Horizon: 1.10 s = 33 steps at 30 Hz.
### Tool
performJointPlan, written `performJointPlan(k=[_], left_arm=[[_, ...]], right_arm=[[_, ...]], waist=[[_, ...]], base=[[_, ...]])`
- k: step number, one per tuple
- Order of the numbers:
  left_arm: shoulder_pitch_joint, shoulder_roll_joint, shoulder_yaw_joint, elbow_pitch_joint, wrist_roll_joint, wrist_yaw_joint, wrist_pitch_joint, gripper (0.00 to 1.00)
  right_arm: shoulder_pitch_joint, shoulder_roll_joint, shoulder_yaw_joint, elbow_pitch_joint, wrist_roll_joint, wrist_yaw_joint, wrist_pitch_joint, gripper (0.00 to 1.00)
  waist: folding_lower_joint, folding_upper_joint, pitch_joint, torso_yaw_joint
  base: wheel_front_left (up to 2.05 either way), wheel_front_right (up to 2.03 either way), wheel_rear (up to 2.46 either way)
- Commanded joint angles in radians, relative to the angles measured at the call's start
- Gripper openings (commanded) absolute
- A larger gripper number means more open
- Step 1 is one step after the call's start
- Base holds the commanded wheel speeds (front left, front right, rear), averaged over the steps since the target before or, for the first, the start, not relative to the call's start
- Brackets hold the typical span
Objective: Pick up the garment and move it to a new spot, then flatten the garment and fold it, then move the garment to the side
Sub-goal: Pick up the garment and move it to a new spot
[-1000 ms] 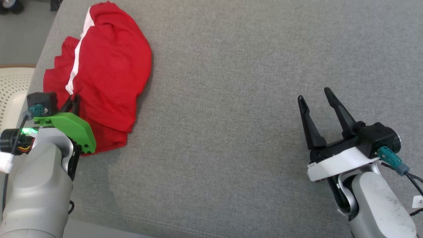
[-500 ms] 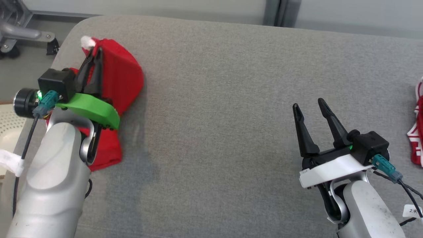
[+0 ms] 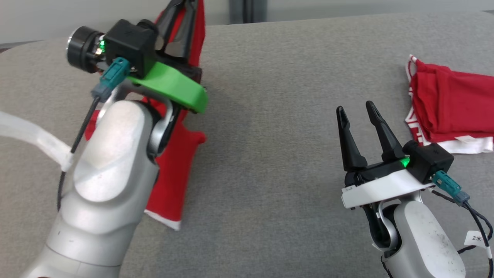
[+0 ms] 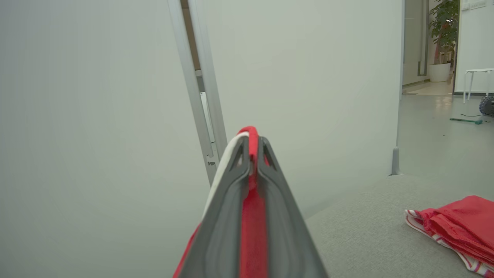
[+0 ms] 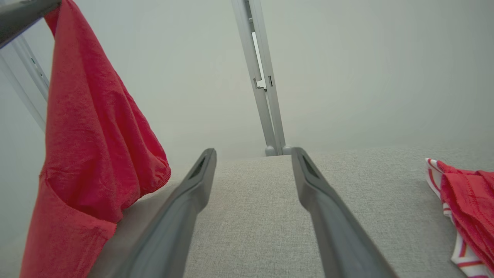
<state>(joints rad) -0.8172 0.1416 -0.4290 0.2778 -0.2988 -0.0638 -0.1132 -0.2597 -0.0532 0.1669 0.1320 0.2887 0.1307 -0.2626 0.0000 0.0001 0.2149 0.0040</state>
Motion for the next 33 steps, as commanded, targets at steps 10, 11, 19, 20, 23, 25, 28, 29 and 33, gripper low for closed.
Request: performJointPlan(k=[10, 11, 19, 20, 23, 25, 28, 29, 33], left_arm=[[-0.106, -0.088, -0.113, 0.077, -0.047, 0.077, -0.043, 0.0], [-0.119, -0.089, -0.129, 0.093, -0.057, 0.088, -0.051, 0.0], [-0.184, -0.088, -0.219, 0.246, -0.15, 0.168, -0.113, 1.0], [-0.185, -0.088, -0.223, 0.266, -0.152, 0.168, -0.118, 1.0], [-0.168, -0.088, -0.223, 0.32, -0.164, 0.16, -0.134, 1.0], [-0.146, -0.087, -0.208, 0.342, -0.177, 0.155, -0.144, 1.0], [-0.115, -0.07, -0.181, 0.352, -0.183, 0.147, -0.151, 1.0], [-0.102, -0.062, -0.171, 0.347, -0.183, 0.146, -0.152, 1.0], [-0.02, -0.019, -0.11, 0.269, -0.16, 0.144, -0.151, 1.0]], right_arm=[[-0.022, 0.007, 0.014, -0.001, 0.037, 0.0, -0.003, 1.0], [-0.022, 0.007, 0.017, -0.001, 0.043, 0.0, -0.003, 1.0], [-0.021, 0.007, 0.028, 0.006, 0.058, 0.0, -0.003, 1.0], [-0.019, 0.007, 0.024, 0.006, 0.056, 0.0, -0.003, 1.0], [-0.009, 0.007, 0.02, 0.01, 0.045, 0.0, -0.003, 1.0], [-0.004, 0.006, 0.019, 0.015, 0.036, 0.0, -0.003, 1.0], [0.002, 0.006, 0.013, 0.02, 0.024, 0.0, -0.003, 1.0], [0.004, 0.006, 0.012, 0.022, 0.02, 0.0, -0.003, 1.0], [0.015, 0.006, 0.001, 0.029, -0.004, 0.0, -0.003, 1.0]], waist=[[0.0, -0.0001, 0.051, -0.232], [0.0, -0.0001, 0.054, -0.241], [0.0, -0.0001, 0.058, -0.265], [0.0, -0.0001, 0.057, -0.26], [0.0, -0.0001, 0.049, -0.232], [0.0, -0.0001, 0.039, -0.21], [0.0, -0.0001, 0.02, -0.17], [0.0, -0.0001, 0.013, -0.159], [0.0, -0.0001, -0.016, -0.103]], base=[[0.0, 0.0, 0.0], [0.0, 0.0, 0.0], [0.0, 0.0, 0.0], [0.0, 0.0, 0.0], [0.0, 0.0, 0.0], [0.0, 0.0, 0.0], [0.0, 0.0, 0.0], [0.0, 0.0, 0.0], [0.0, 0.0, 0.0]])
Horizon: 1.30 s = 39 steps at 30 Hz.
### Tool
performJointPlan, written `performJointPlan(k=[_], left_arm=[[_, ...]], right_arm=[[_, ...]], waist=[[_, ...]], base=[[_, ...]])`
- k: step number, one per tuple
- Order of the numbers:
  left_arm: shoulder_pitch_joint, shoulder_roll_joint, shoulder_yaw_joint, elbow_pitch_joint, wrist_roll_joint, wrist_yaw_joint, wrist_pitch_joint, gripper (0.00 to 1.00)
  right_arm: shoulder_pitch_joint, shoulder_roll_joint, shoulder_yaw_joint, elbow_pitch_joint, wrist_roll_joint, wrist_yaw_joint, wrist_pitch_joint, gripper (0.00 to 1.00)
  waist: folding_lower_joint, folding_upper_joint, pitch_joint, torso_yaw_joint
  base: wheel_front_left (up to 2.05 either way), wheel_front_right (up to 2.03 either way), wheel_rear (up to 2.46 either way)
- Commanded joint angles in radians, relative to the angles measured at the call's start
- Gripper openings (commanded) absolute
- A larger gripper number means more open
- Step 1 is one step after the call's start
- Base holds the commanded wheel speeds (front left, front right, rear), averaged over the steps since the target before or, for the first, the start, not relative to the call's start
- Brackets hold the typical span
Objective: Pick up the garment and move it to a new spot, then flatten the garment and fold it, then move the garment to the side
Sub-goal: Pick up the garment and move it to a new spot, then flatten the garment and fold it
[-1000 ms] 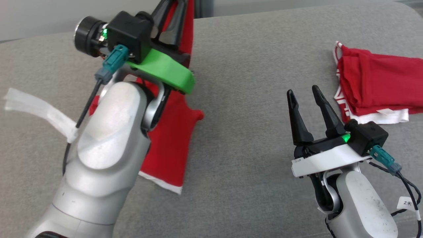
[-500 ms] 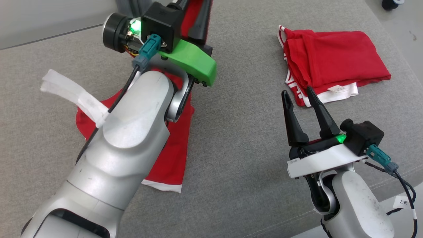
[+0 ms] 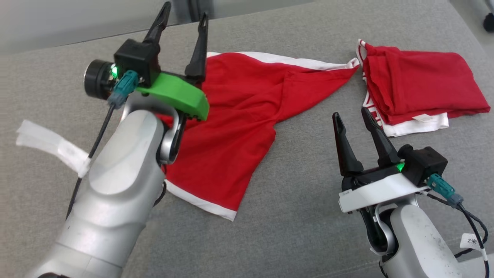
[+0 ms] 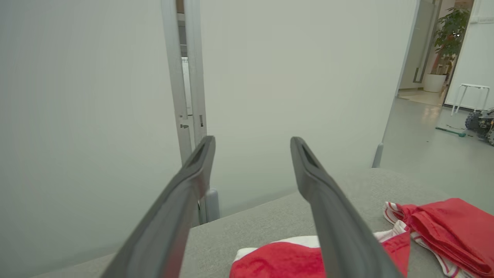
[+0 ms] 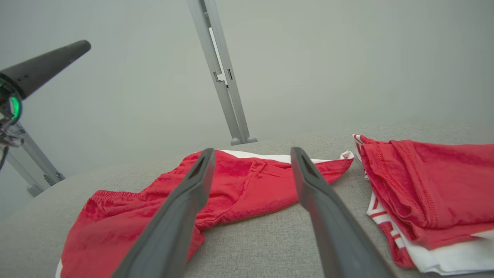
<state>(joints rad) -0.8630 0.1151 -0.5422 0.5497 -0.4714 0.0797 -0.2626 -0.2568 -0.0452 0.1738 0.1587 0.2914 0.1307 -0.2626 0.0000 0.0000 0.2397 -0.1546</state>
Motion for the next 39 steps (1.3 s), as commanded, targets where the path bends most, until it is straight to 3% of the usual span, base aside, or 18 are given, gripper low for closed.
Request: performJointPlan(k=[1, 10, 21, 30, 39], left_arm=[[0.057, 0.024, 0.02, -0.03, 0.023, 0.001, -0.002, 1.0], [0.351, 0.076, 0.189, -0.265, 0.064, -0.026, -0.001, 1.0], [0.66, 0.0, 0.328, -0.394, 0.192, -0.109, -0.001, 1.0], [0.764, -0.049, 0.395, -0.409, 0.273, -0.146, -0.001, 1.0], [0.768, -0.063, 0.435, -0.401, 0.276, -0.174, -0.001, 1.0]], right_arm=[[0.016, -0.002, -0.008, 0.003, -0.011, 0.0, -0.003, 1.0], [0.065, -0.031, -0.025, 0.011, -0.028, 0.0, -0.003, 1.0], [0.119, -0.042, -0.021, 0.026, -0.022, 0.0, -0.003, 1.0], [0.144, -0.035, -0.01, 0.031, -0.024, 0.0, -0.003, 1.0], [0.142, -0.028, 0.01, 0.037, -0.017, 0.0, -0.003, 1.0]], waist=[[0.0, 0.0, -0.049, 0.071], [0.0, 0.0, -0.099, 0.184], [0.0, 0.0, -0.163, 0.213], [0.0, 0.0, -0.171, 0.204], [0.0, 0.0, -0.171, 0.193]], base=[[0.0, 0.0, 0.0], [0.0, 0.0, 0.0], [0.0, 0.0, 0.0], [0.0, 0.0, 0.0], [0.0, 0.0, 0.0]])
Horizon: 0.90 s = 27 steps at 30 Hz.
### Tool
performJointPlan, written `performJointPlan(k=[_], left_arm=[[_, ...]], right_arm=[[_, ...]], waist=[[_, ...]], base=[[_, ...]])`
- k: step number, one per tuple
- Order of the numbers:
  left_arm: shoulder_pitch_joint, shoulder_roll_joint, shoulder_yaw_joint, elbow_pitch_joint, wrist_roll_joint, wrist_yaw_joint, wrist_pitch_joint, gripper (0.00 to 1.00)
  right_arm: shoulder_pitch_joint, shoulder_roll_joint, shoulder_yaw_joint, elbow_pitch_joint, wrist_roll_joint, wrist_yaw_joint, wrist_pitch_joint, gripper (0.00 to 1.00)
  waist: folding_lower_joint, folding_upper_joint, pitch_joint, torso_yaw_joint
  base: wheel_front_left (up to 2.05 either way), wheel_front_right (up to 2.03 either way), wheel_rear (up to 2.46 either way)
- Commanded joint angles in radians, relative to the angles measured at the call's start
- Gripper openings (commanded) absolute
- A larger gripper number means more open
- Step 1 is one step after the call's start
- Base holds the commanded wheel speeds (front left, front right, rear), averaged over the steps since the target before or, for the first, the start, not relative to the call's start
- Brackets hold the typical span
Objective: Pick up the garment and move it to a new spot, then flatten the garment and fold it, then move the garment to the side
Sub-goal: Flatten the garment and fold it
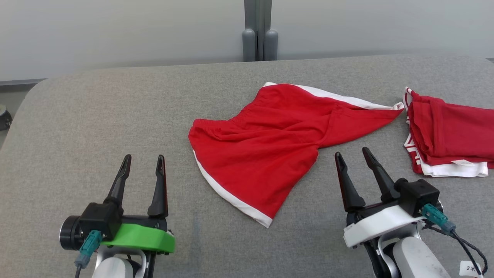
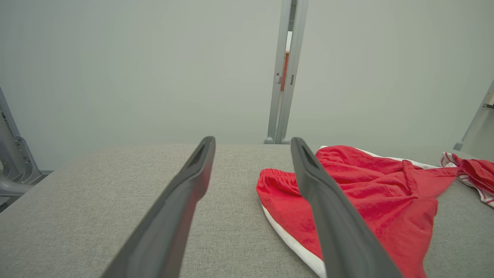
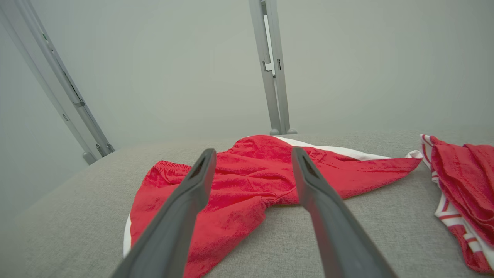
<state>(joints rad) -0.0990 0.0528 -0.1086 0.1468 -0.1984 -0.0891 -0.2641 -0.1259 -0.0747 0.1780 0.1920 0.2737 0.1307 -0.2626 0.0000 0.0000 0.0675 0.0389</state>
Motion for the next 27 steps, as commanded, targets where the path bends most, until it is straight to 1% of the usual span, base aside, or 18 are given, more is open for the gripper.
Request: performJointPlan(k=[1, 5, 9, 14, 17, 21, 24, 27], left_arm=[[-0.001, -0.001, 0.001, 0.004, 0.005, -0.007, 0.0, 1.0], [-0.022, -0.002, -0.013, 0.003, -0.009, -0.01, 0.0, 1.0], [-0.032, -0.001, -0.021, 0.009, -0.017, 0.0, 0.0, 1.0], [-0.041, -0.001, -0.025, 0.018, -0.029, 0.004, 0.0, 1.0], [-0.048, -0.001, -0.03, 0.018, -0.041, 0.008, 0.0, 1.0], [-0.057, -0.001, -0.043, 0.017, -0.056, 0.014, 0.0, 1.0], [-0.064, -0.001, -0.051, 0.016, -0.065, 0.02, 0.0, 1.0], [-0.066, -0.001, -0.058, 0.017, -0.069, 0.025, 0.0, 1.0]], right_arm=[[0.013, 0.002, 0.017, 0.007, 0.001, 0.0, -0.003, 1.0], [0.018, -0.009, 0.105, 0.054, 0.0, 0.0, -0.003, 1.0], [-0.004, -0.019, 0.205, 0.126, 0.017, 0.0, -0.002, 1.0], [-0.048, -0.039, 0.324, 0.231, 0.054, 0.0, 0.058, 1.0], [-0.078, -0.036, 0.366, 0.279, 0.079, 0.0, 0.1, 1.0], [-0.111, -0.038, 0.394, 0.335, 0.101, 0.0, 0.144, 1.0], [-0.136, -0.035, 0.406, 0.365, 0.107, 0.0, 0.16, 1.0], [-0.149, -0.033, 0.402, 0.392, 0.108, 0.0, 0.152, 1.0]], waist=[[0.0, 0.0, 0.003, 0.0], [0.0, 0.0, 0.018, 0.011], [0.0, 0.0, 0.034, 0.029], [0.0, 0.0, 0.051, 0.059], [0.0, 0.0, 0.064, 0.082], [0.0, 0.0, 0.081, 0.112], [0.0, 0.0, 0.092, 0.131], [0.0, 0.0, 0.099, 0.146]], base=[[0.0, 0.0, 0.0], [0.0, 0.0, 0.0], [0.0, 0.0, 0.0], [0.0, 0.0, 0.0], [0.0, 0.0, 0.0], [0.0, 0.0, 0.0], [0.0, 0.0, 0.0], [0.0, 0.0, 0.0]])
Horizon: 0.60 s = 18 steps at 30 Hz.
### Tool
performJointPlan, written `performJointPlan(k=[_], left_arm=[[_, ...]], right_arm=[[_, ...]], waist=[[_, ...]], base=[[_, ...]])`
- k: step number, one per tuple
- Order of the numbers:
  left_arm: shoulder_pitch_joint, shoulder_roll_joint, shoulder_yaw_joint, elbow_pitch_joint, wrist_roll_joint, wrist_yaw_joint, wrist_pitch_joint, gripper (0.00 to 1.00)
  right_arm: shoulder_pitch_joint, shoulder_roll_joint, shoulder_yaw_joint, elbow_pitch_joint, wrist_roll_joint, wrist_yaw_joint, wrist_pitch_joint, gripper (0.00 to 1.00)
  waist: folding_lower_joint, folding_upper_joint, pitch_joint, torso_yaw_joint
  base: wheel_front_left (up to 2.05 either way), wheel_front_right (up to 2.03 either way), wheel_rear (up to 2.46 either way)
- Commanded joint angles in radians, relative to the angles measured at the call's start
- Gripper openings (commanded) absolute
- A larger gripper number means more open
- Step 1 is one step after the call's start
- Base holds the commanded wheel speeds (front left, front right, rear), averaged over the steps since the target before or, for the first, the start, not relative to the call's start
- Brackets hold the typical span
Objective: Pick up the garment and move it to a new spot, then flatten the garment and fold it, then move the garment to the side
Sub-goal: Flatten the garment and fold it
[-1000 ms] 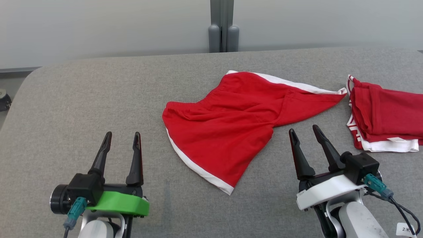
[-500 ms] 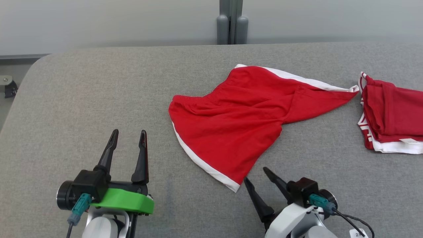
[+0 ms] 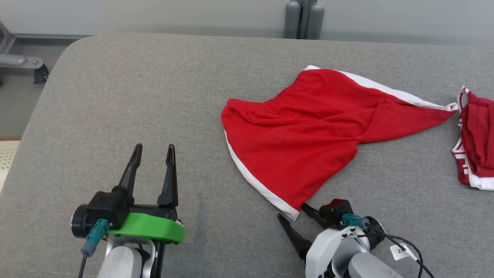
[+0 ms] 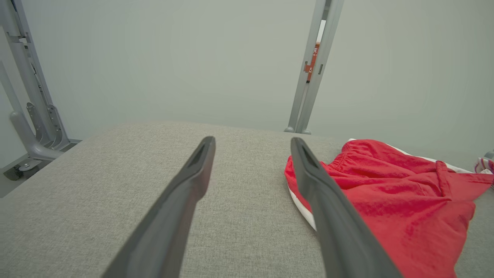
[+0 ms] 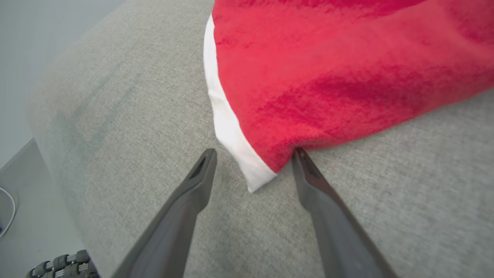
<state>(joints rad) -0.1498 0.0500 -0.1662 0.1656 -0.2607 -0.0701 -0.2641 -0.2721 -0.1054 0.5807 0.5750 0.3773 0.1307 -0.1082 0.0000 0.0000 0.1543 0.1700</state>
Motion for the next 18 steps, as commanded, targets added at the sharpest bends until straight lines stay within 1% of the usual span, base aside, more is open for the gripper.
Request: performJointPlan(k=[1, 2, 3, 4, 9, 13, 16, 18], left_arm=[[-0.014, 0.002, -0.001, -0.002, -0.009, 0.009, 0.0, 1.0], [-0.013, 0.002, 0.0, -0.001, -0.01, 0.009, 0.0, 1.0], [-0.013, 0.002, 0.001, -0.001, -0.011, 0.01, 0.0, 1.0], [-0.011, 0.002, 0.003, 0.0, -0.012, 0.011, 0.0, 1.0], [-0.011, 0.001, 0.013, 0.001, -0.013, 0.015, 0.0, 1.0], [-0.014, 0.001, 0.017, -0.002, -0.015, 0.015, 0.0, 1.0], [-0.009, 0.001, 0.018, -0.002, -0.017, 0.012, 0.0, 1.0], [-0.003, 0.002, 0.02, -0.003, -0.017, 0.012, 0.0, 1.0]], right_arm=[[-0.007, -0.001, -0.003, 0.018, 0.003, 0.0, -0.003, 1.0], [-0.014, -0.001, -0.008, 0.029, 0.0, 0.0, -0.005, 0.89], [-0.018, 0.0, -0.01, 0.037, -0.004, 0.0, -0.005, 0.25], [-0.022, -0.002, -0.01, 0.046, -0.012, 0.0, -0.008, 0.0], [-0.038, -0.012, -0.035, 0.067, -0.036, -0.001, -0.035, 0.0], [-0.049, -0.037, -0.065, 0.059, -0.06, -0.001, -0.054, 0.0], [-0.065, -0.079, -0.08, 0.036, -0.097, -0.001, -0.05, 0.0], [-0.073, -0.129, -0.09, 0.017, -0.13, -0.001, -0.037, 0.0]], waist=[[0.0, 0.0, 0.012, 0.017], [0.0, 0.0, 0.013, 0.019], [0.0, 0.0, 0.013, 0.02], [0.0, 0.0, 0.012, 0.02], [0.0, 0.0, 0.005, 0.004], [0.0, 0.0, -0.007, -0.021], [0.0, 0.0, -0.016, -0.046], [0.0, 0.0, -0.022, -0.062]], base=[[0.0, 0.0, 0.0], [0.0, 0.0, 0.0], [0.0, 0.0, 0.0], [0.0, 0.0, 0.0], [0.0, 0.0, 0.0], [0.0, 0.0, 0.0], [0.0, 0.0, 0.0], [0.0, 0.0, 0.0]])
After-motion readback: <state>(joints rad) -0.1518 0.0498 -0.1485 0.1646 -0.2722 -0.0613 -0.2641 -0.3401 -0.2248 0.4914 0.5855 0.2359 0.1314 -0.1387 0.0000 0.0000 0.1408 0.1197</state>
